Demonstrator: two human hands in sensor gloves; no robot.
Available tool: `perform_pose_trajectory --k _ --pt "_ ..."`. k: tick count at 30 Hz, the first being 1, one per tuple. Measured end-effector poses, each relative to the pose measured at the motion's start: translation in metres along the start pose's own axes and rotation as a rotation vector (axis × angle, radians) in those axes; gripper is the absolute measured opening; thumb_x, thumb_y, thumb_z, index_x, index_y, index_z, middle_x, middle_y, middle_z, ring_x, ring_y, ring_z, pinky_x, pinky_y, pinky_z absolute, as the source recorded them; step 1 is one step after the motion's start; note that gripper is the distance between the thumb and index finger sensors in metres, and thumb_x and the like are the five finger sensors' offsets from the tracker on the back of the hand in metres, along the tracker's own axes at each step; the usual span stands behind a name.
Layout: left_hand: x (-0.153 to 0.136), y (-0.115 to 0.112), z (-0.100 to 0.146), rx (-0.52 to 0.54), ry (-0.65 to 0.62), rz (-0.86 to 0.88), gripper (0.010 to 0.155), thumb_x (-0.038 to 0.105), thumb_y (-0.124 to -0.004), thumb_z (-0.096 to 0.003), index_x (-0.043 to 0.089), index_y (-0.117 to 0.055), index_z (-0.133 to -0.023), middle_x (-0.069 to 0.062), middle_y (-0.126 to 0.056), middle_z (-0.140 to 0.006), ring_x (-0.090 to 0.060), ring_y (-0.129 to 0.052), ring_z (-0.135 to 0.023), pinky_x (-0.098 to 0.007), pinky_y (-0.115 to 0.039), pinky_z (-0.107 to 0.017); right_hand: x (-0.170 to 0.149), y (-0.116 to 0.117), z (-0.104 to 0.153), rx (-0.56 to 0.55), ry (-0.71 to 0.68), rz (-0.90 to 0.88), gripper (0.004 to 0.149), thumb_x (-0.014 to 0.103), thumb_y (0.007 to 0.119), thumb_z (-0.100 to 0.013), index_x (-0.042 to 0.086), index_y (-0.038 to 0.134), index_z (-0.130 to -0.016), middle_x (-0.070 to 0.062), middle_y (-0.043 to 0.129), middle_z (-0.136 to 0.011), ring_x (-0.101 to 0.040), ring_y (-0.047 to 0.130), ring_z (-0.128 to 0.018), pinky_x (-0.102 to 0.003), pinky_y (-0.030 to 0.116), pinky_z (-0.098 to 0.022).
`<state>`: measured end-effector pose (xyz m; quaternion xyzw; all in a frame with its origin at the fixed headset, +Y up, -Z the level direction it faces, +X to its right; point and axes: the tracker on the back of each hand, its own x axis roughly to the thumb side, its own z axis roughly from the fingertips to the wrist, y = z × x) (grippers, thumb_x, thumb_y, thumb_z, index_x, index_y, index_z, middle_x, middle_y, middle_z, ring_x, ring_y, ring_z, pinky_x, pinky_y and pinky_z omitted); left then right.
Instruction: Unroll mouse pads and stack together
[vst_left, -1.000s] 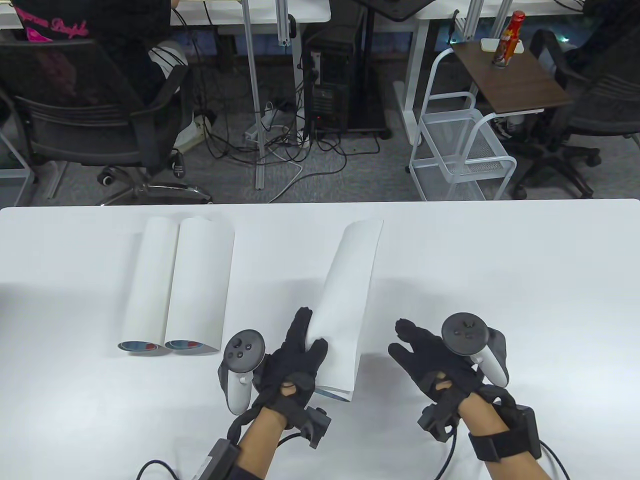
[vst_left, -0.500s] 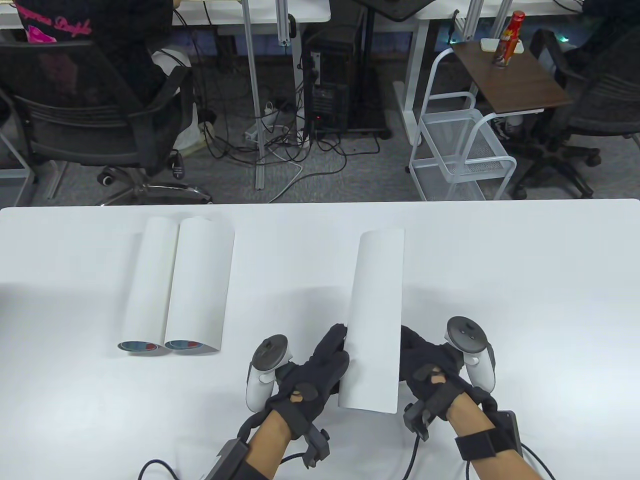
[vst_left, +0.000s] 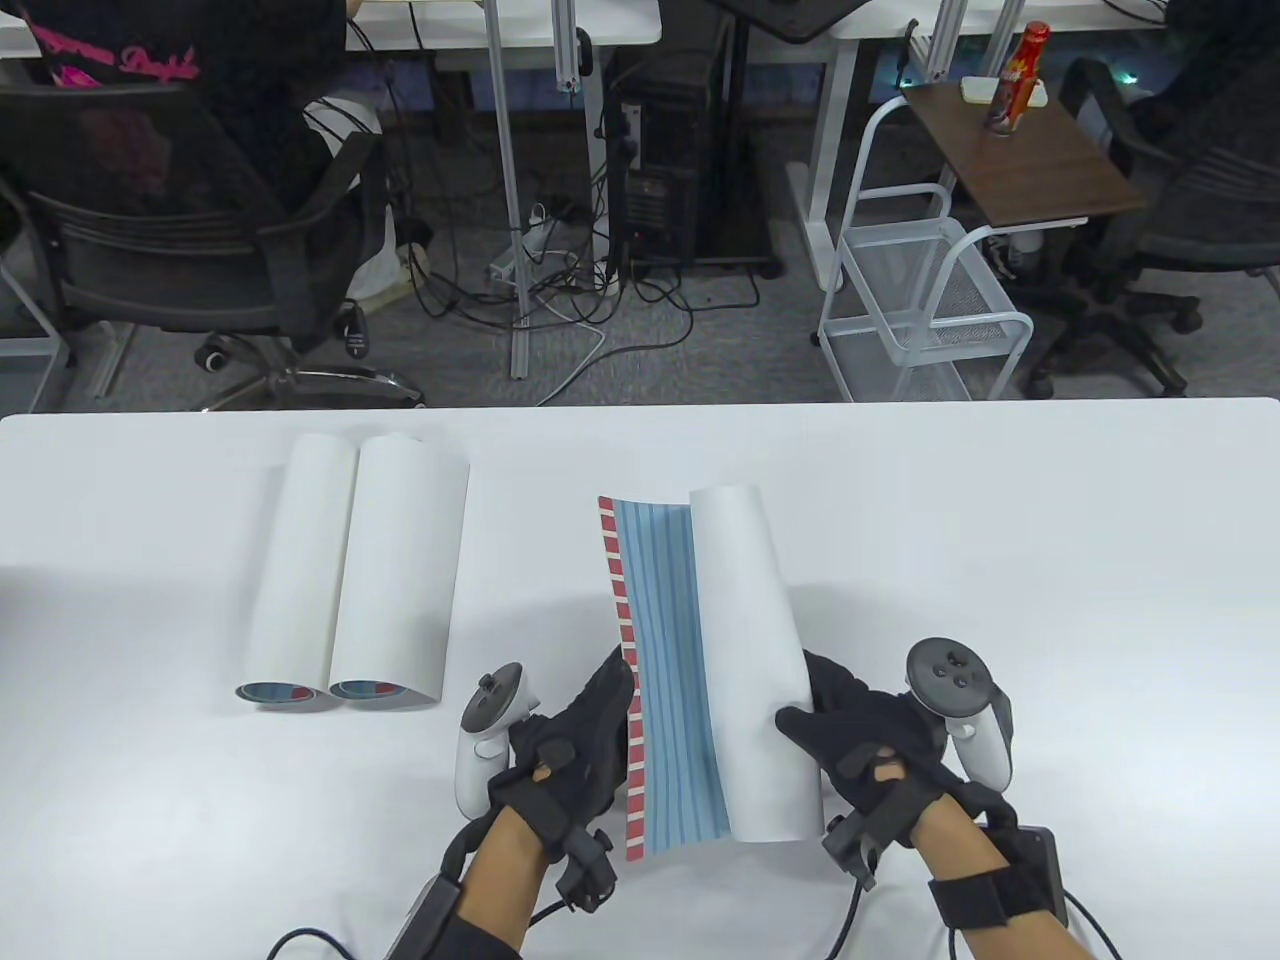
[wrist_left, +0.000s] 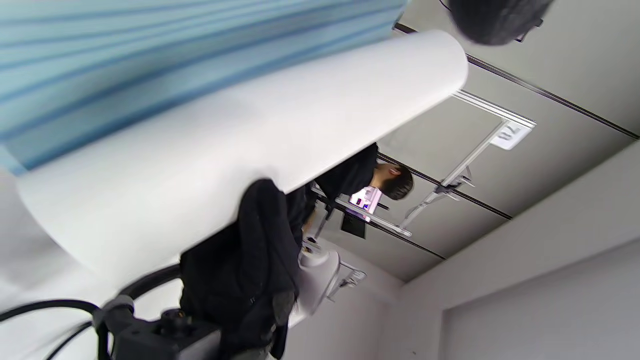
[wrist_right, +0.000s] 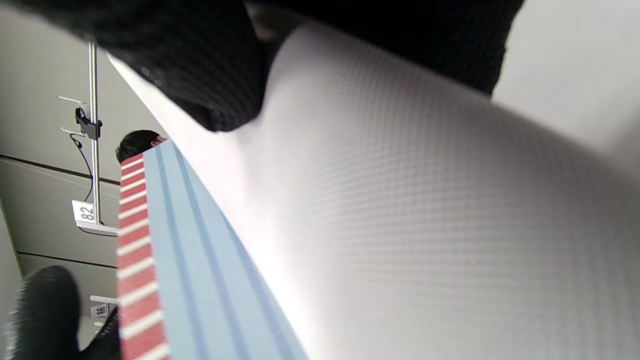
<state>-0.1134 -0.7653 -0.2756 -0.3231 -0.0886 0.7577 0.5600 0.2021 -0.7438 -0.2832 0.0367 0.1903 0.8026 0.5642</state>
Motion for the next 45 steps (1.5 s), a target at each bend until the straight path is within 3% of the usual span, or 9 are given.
perform_pose_trajectory --k 3,6,11,17,21,28,34,45 --pt "0.000 0.008 0.004 0.175 0.067 -0.060 0.067 0.046 -0.061 -0.0513 0.025 -0.036 -0.110 -0.010 -0.049 -0.115 -0.046 -0.070 -0.101 -0.056 -0.068 -0.070 -0.001 0.002 0.001 0.015 -0.004 0.000 0.066 0.030 0.086 -0.039 0.018 0.053 -0.096 -0.011 0.078 -0.086 -0.031 0.093 -0.064 -0.047 0.081 -0.047" --pt "-0.001 0.013 0.007 0.238 0.096 -0.038 0.060 0.037 -0.062 -0.0513 0.025 -0.047 -0.108 -0.009 -0.061 -0.110 -0.044 -0.080 -0.095 -0.053 -0.075 -0.066 -0.003 0.005 0.002 0.023 0.004 0.001 0.067 0.030 0.086 -0.040 0.018 0.053 -0.096 -0.011 0.077 -0.086 -0.031 0.093 -0.065 -0.047 0.081 -0.048" --pt "0.007 0.014 0.013 0.410 0.101 -0.207 0.056 0.033 -0.066 -0.0483 0.024 -0.059 -0.103 -0.006 -0.080 -0.097 -0.037 -0.099 -0.076 -0.044 -0.088 -0.053 -0.011 0.010 0.001 0.057 0.051 -0.026 0.070 0.032 0.085 -0.040 0.017 0.048 -0.097 -0.012 0.074 -0.089 -0.032 0.091 -0.067 -0.047 0.079 -0.049" --pt "0.034 -0.002 0.016 0.499 0.024 -0.464 0.055 0.030 -0.069 -0.0464 0.026 -0.063 -0.101 -0.003 -0.089 -0.088 -0.031 -0.108 -0.061 -0.038 -0.094 -0.042 -0.021 0.018 -0.001 0.115 0.113 -0.121 0.075 0.034 0.083 -0.041 0.019 0.039 -0.099 -0.013 0.068 -0.093 -0.034 0.085 -0.074 -0.050 0.076 -0.054" --pt "0.053 -0.017 0.017 0.515 -0.028 -0.595 0.056 0.028 -0.071 -0.0455 0.029 -0.064 -0.102 -0.004 -0.093 -0.086 -0.031 -0.111 -0.056 -0.037 -0.095 -0.037 -0.025 0.024 -0.002 0.169 0.136 -0.163 0.077 0.038 0.081 -0.042 0.019 0.035 -0.100 -0.015 0.062 -0.098 -0.036 0.081 -0.079 -0.052 0.073 -0.057" --pt "0.077 -0.046 0.018 0.504 -0.080 -0.760 0.056 0.028 -0.072 -0.0445 0.031 -0.067 -0.101 -0.004 -0.095 -0.083 -0.031 -0.112 -0.050 -0.037 -0.096 -0.033 -0.033 0.034 -0.003 0.256 0.168 -0.255 0.093 0.060 0.074 -0.039 0.016 0.021 -0.100 -0.018 0.041 -0.105 -0.044 0.063 -0.091 -0.057 0.062 -0.063" --pt "0.097 -0.060 0.024 0.476 -0.098 -0.799 0.056 0.028 -0.073 -0.0444 0.032 -0.069 -0.100 -0.004 -0.096 -0.083 -0.032 -0.112 -0.050 -0.037 -0.096 -0.033 -0.038 0.029 -0.002 0.253 0.170 -0.353 0.091 0.064 0.067 -0.039 0.016 0.019 -0.100 -0.019 0.039 -0.106 -0.045 0.061 -0.092 -0.058 0.062 -0.063" --pt "0.137 -0.078 0.036 0.462 -0.126 -0.905 0.056 0.028 -0.073 -0.0442 0.033 -0.070 -0.100 -0.003 -0.097 -0.083 -0.031 -0.112 -0.049 -0.037 -0.095 -0.032 -0.045 0.020 -0.003 0.230 0.171 -0.444 0.088 0.062 0.065 -0.042 0.016 0.019 -0.100 -0.018 0.040 -0.105 -0.045 0.063 -0.091 -0.058 0.063 -0.062"
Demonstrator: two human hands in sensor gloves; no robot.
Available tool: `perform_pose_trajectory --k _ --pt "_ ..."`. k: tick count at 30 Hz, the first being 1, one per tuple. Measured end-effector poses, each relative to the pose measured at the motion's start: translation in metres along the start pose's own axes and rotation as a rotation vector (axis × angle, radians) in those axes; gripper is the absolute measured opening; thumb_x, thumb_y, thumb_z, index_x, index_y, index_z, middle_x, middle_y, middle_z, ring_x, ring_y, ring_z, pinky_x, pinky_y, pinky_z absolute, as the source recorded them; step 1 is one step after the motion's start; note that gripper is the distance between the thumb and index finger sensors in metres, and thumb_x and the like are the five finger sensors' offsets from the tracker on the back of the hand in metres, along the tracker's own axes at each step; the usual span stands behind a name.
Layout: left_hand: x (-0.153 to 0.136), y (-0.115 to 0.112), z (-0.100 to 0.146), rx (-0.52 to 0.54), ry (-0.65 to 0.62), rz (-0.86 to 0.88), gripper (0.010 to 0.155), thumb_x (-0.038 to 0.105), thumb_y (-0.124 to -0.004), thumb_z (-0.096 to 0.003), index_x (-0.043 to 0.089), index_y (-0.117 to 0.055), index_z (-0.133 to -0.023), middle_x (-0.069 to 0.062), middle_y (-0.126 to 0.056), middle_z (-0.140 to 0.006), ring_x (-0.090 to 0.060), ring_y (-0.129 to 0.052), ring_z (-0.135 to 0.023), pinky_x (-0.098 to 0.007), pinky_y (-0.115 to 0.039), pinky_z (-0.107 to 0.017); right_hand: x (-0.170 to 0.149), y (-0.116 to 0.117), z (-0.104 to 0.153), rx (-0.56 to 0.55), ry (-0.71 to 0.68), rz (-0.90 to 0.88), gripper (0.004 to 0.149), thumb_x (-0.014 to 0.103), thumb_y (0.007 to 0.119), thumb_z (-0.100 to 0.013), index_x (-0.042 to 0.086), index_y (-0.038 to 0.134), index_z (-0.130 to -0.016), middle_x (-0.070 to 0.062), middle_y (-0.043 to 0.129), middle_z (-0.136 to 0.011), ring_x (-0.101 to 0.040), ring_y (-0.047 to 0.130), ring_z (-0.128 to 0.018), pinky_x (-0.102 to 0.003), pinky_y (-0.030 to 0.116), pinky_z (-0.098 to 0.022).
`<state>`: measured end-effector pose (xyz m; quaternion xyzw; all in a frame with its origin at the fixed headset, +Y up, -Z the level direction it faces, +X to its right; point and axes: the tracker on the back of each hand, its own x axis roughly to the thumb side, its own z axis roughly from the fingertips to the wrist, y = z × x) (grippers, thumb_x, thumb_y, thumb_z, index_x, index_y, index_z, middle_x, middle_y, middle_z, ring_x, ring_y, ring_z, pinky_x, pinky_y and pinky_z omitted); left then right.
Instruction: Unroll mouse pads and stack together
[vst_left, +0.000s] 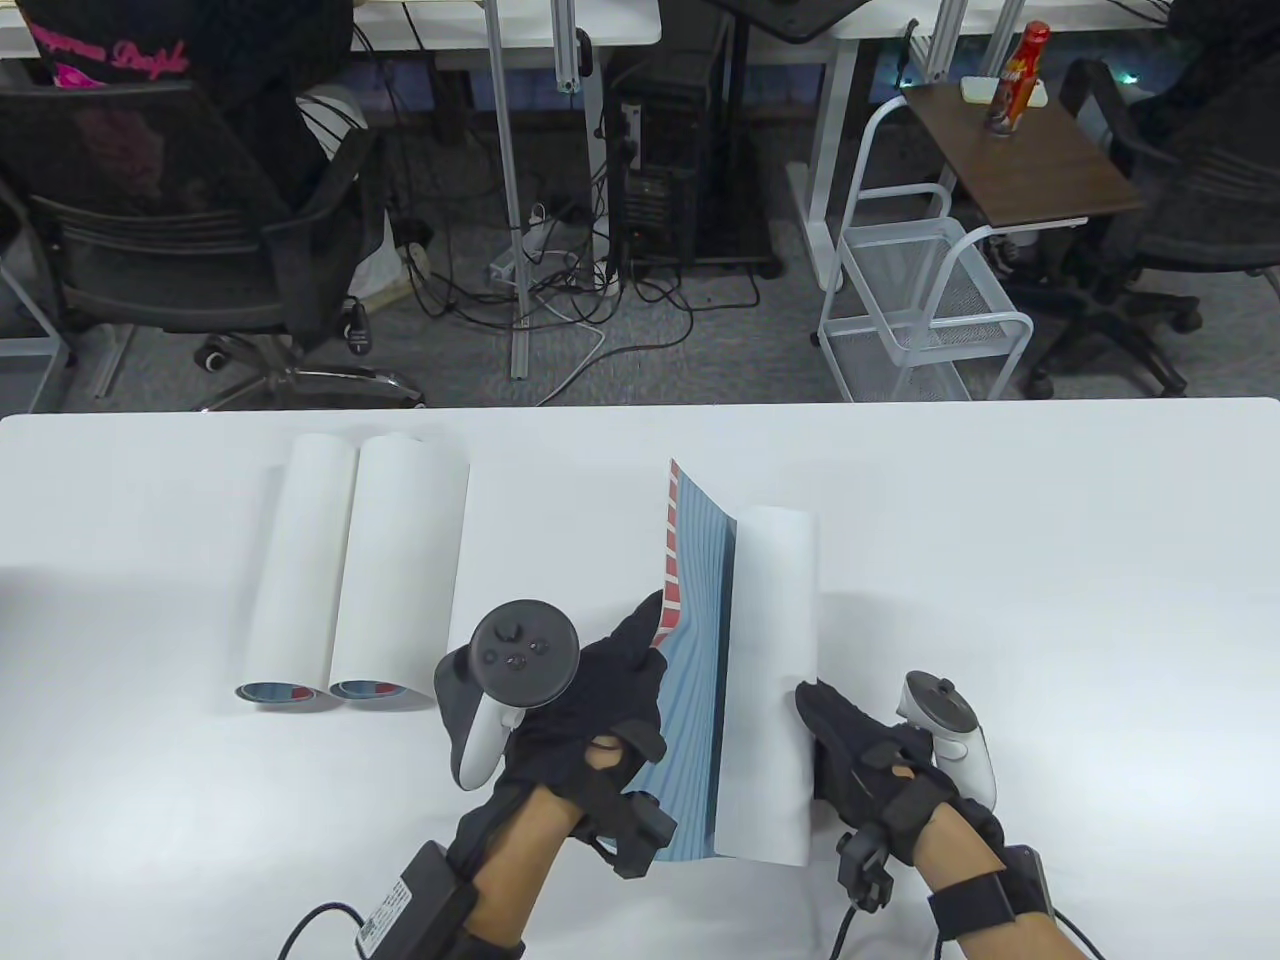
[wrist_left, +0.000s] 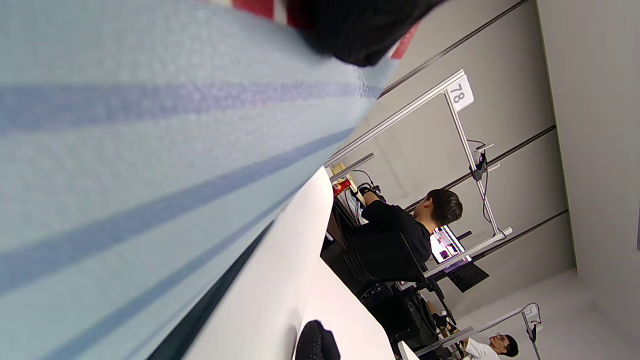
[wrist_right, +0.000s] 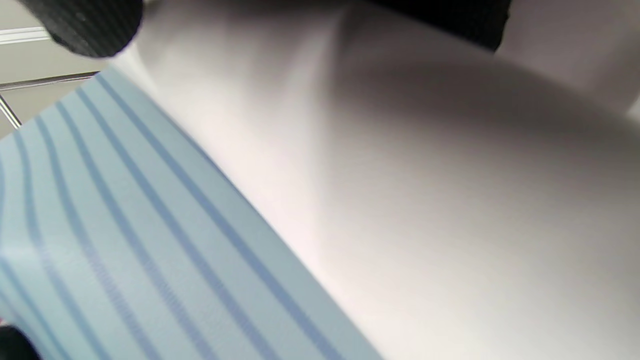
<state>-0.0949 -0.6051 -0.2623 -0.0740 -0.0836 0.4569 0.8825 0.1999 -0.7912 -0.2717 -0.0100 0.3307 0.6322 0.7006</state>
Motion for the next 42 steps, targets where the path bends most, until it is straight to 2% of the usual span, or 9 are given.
perform_pose_trajectory --k 13,21,32,36,42 --pt "0.023 0.017 0.006 0.024 -0.047 -0.036 0.055 0.028 -0.074 -0.0440 0.033 -0.072 -0.099 -0.003 -0.098 -0.082 -0.031 -0.112 -0.048 -0.037 -0.095 -0.032 -0.002 -0.018 0.001 -0.027 -0.022 -0.097 0.085 0.062 0.061 -0.042 0.017 0.021 -0.101 -0.019 0.041 -0.106 -0.046 0.063 -0.091 -0.058 0.063 -0.063" --pt "0.042 0.021 0.009 0.029 -0.098 -0.084 0.055 0.028 -0.074 -0.0439 0.033 -0.073 -0.099 -0.003 -0.098 -0.082 -0.031 -0.112 -0.048 -0.037 -0.095 -0.032 -0.003 -0.026 0.002 -0.055 -0.018 -0.128 0.071 0.051 0.053 -0.044 0.018 0.030 -0.102 -0.020 0.046 -0.105 -0.046 0.065 -0.091 -0.059 0.064 -0.062" --pt "0.061 0.018 0.019 0.038 -0.173 -0.110 0.055 0.027 -0.074 -0.0436 0.033 -0.073 -0.098 -0.003 -0.098 -0.082 -0.031 -0.112 -0.048 -0.037 -0.095 -0.032 -0.007 -0.043 0.006 -0.152 0.078 -0.115 0.070 0.048 0.059 -0.046 0.015 0.032 -0.102 -0.020 0.051 -0.102 -0.044 0.070 -0.087 -0.056 0.067 -0.060" --pt "0.064 0.015 0.022 0.023 -0.201 -0.097 0.055 0.028 -0.074 -0.0436 0.033 -0.073 -0.098 -0.002 -0.098 -0.082 -0.031 -0.112 -0.048 -0.037 -0.095 -0.032 -0.006 -0.050 0.009 -0.253 0.128 -0.012 0.064 0.045 0.064 -0.046 0.017 0.040 -0.099 -0.015 0.064 -0.093 -0.036 0.082 -0.074 -0.049 0.075 -0.051" --pt "0.059 0.018 0.023 0.057 -0.207 -0.084 0.055 0.028 -0.075 -0.0435 0.033 -0.074 -0.098 0.001 -0.098 -0.084 -0.030 -0.112 -0.049 -0.037 -0.095 -0.032 0.002 -0.058 0.016 -0.415 0.159 0.146 0.050 0.043 0.070 -0.046 0.021 0.059 -0.089 -0.008 0.082 -0.074 -0.026 0.095 -0.046 -0.038 0.083 -0.029"
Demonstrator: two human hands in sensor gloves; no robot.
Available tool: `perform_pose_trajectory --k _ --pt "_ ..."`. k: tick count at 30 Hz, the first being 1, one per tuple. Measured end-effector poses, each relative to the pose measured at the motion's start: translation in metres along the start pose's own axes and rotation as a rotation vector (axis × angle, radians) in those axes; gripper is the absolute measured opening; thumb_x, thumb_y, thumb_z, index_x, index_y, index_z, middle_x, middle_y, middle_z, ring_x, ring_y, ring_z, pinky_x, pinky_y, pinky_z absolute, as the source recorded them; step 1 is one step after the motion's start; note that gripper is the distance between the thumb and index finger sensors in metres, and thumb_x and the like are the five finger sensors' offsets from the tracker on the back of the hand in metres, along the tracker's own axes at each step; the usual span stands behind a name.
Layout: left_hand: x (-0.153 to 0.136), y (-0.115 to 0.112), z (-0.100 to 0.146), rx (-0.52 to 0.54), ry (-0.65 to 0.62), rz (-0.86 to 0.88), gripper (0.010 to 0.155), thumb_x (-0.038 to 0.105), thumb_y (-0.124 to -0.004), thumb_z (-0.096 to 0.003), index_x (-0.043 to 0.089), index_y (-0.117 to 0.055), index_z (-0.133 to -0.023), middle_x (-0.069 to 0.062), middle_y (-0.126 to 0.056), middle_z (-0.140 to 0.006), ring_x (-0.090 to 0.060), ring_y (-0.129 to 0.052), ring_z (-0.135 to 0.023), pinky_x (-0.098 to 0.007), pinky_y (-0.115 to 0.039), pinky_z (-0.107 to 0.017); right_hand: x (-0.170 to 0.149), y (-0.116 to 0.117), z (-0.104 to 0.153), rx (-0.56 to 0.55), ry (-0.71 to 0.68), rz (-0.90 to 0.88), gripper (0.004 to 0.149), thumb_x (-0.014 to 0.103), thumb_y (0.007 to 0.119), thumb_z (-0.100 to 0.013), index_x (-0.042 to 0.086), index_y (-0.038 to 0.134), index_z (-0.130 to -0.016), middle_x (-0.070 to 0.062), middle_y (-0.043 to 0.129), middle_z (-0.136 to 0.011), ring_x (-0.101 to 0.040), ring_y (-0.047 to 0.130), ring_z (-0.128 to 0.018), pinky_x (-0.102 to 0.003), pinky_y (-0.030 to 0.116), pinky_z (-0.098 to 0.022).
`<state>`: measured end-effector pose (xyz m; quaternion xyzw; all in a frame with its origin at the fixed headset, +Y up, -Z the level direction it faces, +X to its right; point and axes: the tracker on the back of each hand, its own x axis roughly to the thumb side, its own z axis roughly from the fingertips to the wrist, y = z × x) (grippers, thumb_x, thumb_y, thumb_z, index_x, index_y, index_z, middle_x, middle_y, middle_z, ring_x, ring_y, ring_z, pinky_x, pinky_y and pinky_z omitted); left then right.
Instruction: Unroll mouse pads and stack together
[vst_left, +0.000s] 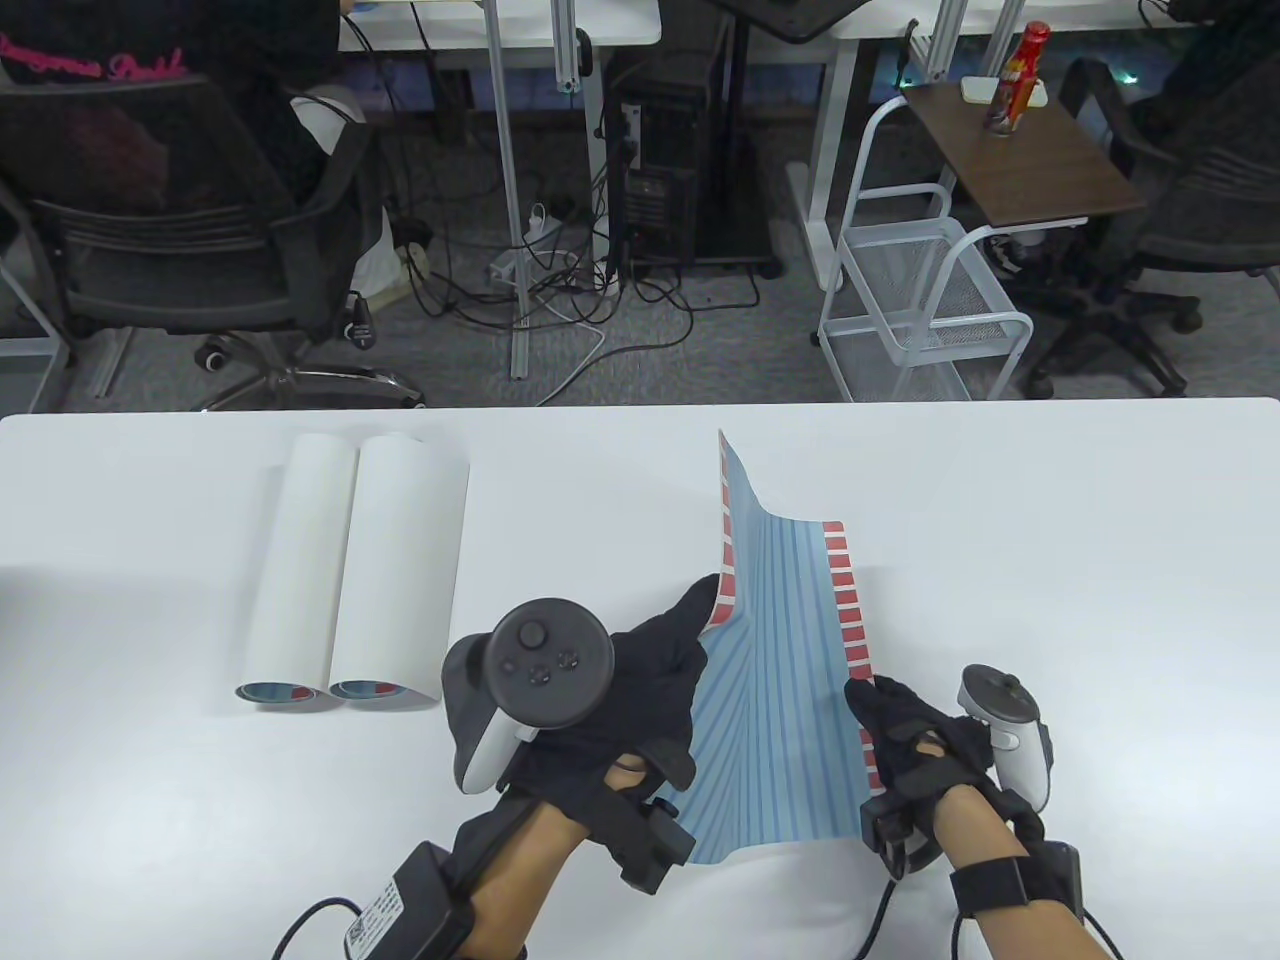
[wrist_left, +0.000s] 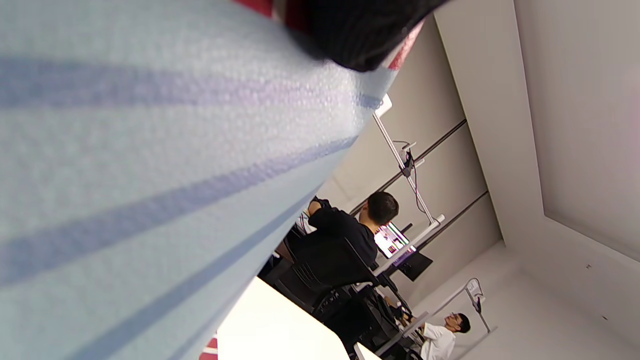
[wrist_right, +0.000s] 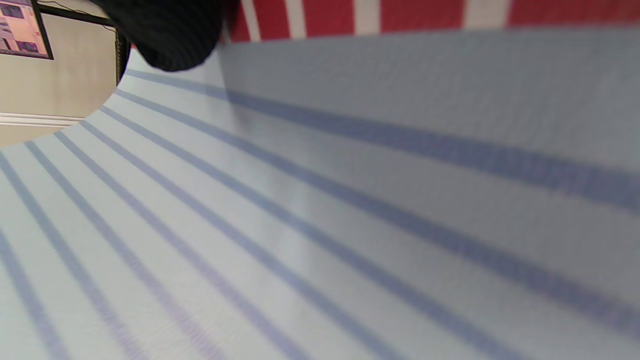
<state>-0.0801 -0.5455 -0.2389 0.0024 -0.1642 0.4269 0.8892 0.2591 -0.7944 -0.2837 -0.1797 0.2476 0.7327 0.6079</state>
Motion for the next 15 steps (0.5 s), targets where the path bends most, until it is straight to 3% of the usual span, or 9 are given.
perform_pose_trajectory --k 4,12,15 --pt "-0.014 0.007 0.002 0.062 0.049 -0.047 0.055 0.028 -0.075 -0.0437 0.032 -0.073 -0.098 0.002 -0.097 -0.084 -0.030 -0.111 -0.048 -0.035 -0.094 -0.031 0.014 -0.013 0.009 -0.124 -0.068 0.101 0.045 0.043 0.073 -0.046 0.023 0.065 -0.085 -0.006 0.088 -0.066 -0.021 0.098 -0.030 -0.032 0.084 -0.017" --pt "-0.060 0.014 0.005 0.217 0.224 -0.162 0.054 0.031 -0.078 -0.0433 0.029 -0.074 -0.097 0.001 -0.096 -0.079 -0.029 -0.108 -0.047 -0.031 -0.092 -0.028 0.031 -0.031 0.023 -0.259 -0.179 0.169 0.044 0.042 0.074 -0.046 0.022 0.067 -0.084 -0.006 0.090 -0.063 -0.020 0.098 -0.026 -0.032 0.084 -0.015" --pt "-0.089 0.009 0.001 0.278 0.324 -0.301 0.055 0.032 -0.079 -0.0428 0.026 -0.074 -0.097 0.002 -0.098 -0.074 -0.027 -0.108 -0.041 -0.030 -0.092 -0.024 0.035 -0.039 0.029 -0.315 -0.193 0.214 0.043 0.042 0.074 -0.047 0.021 0.068 -0.084 -0.006 0.090 -0.062 -0.020 0.098 -0.026 -0.033 0.084 -0.014"
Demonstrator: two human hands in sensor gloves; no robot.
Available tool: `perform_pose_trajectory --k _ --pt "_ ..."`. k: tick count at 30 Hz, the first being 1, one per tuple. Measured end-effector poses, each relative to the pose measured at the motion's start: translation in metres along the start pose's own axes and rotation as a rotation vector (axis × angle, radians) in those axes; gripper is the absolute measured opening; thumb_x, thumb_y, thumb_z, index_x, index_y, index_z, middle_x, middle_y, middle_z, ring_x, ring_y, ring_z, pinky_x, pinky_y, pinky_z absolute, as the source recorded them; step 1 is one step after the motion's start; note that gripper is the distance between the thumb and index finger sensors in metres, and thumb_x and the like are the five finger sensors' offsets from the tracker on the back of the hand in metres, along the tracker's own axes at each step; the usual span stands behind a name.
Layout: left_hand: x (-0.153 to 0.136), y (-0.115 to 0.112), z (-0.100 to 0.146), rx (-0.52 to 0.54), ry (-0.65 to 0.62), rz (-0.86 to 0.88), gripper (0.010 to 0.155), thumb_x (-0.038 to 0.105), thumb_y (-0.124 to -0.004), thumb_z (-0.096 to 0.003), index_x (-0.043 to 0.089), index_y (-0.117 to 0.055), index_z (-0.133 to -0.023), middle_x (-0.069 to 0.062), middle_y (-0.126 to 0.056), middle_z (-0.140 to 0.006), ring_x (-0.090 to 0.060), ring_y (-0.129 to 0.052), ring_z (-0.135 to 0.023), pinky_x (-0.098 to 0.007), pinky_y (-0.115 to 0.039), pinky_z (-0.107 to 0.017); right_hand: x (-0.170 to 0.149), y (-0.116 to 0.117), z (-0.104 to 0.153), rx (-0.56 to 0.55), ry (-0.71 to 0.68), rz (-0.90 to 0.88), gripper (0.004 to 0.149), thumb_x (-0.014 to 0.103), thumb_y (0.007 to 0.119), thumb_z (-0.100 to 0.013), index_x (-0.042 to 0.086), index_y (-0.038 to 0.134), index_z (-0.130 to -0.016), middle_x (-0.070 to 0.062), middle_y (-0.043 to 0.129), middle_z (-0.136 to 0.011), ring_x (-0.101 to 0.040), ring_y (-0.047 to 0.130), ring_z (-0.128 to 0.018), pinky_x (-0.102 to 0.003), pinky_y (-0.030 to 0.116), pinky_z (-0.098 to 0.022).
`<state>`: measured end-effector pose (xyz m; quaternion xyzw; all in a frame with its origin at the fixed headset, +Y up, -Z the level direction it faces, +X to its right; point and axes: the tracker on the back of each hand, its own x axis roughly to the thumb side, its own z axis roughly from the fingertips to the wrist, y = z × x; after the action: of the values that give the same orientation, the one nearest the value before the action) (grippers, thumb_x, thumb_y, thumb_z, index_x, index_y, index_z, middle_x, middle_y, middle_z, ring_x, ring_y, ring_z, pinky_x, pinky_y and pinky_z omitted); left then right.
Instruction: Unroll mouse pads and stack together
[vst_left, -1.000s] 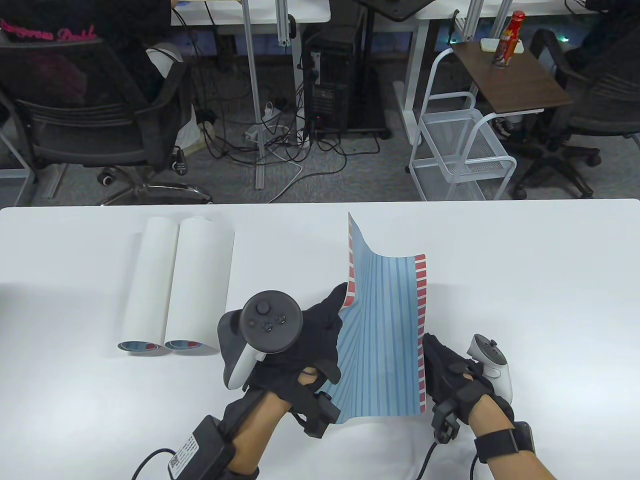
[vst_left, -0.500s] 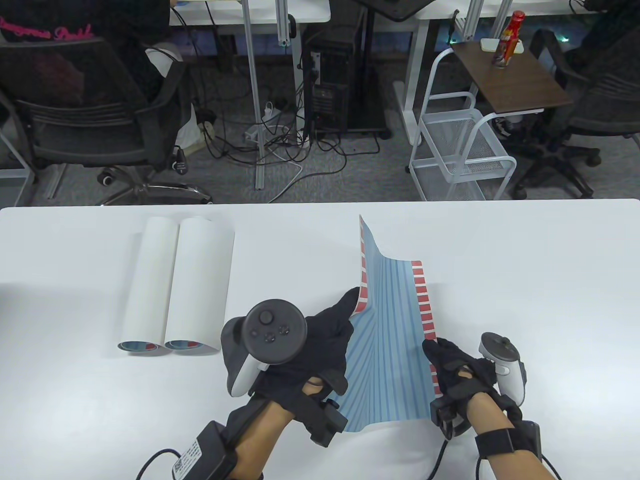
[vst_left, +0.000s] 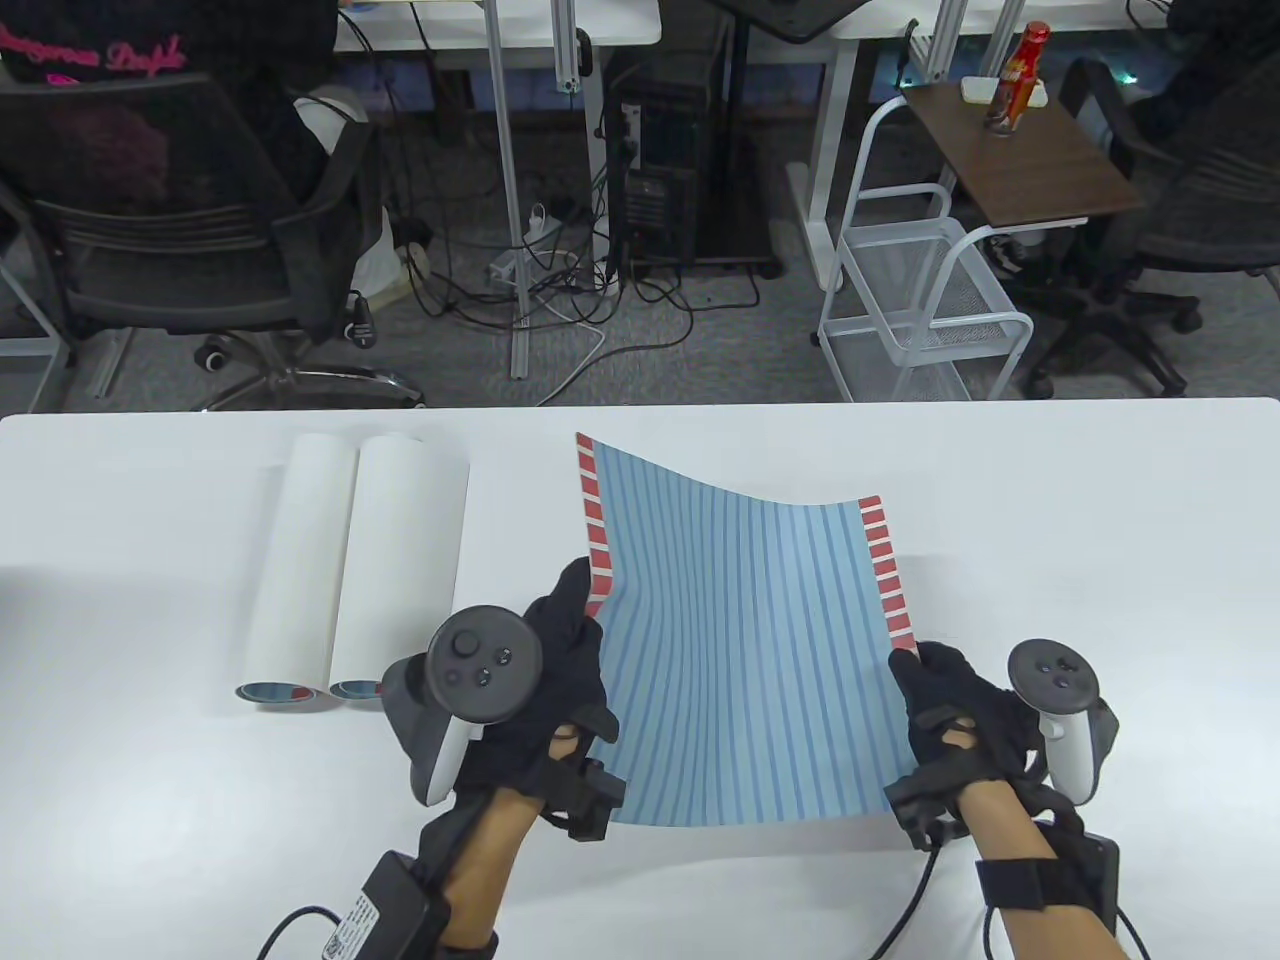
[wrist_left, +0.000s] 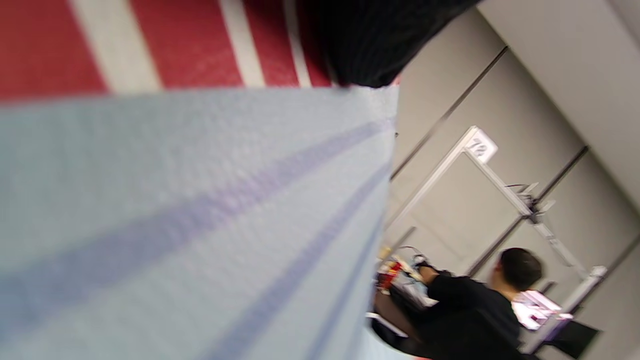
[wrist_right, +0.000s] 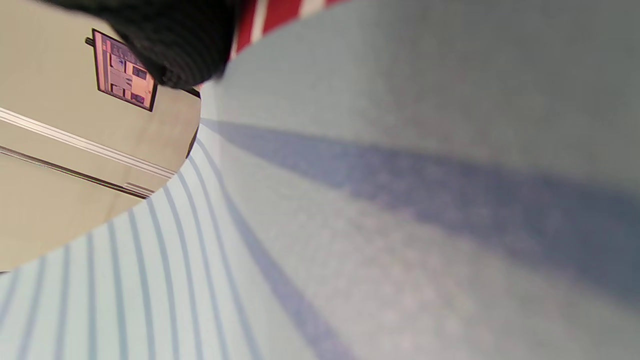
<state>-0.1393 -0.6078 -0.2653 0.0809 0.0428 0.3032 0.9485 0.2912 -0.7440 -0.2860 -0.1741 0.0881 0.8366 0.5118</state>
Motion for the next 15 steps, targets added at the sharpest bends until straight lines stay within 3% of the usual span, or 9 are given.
perform_pose_trajectory --k 7,15 --pt "-0.034 -0.049 -0.018 -0.039 0.151 -0.170 0.057 0.034 -0.080 -0.0427 0.023 -0.072 -0.098 0.002 -0.100 -0.070 -0.025 -0.108 -0.033 -0.028 -0.092 -0.019 -0.001 -0.009 0.000 -0.083 0.042 0.152 0.043 0.041 0.074 -0.047 0.021 0.069 -0.084 -0.006 0.091 -0.061 -0.021 0.098 -0.025 -0.033 0.083 -0.014" --pt "-0.062 -0.105 -0.026 -0.138 0.234 -0.319 0.057 0.035 -0.079 -0.0433 0.024 -0.070 -0.098 0.004 -0.100 -0.070 -0.022 -0.108 -0.031 -0.026 -0.092 -0.018 -0.005 0.000 -0.006 -0.121 0.145 0.391 0.043 0.042 0.073 -0.046 0.021 0.070 -0.083 -0.006 0.091 -0.059 -0.020 0.097 -0.024 -0.034 0.082 -0.013"
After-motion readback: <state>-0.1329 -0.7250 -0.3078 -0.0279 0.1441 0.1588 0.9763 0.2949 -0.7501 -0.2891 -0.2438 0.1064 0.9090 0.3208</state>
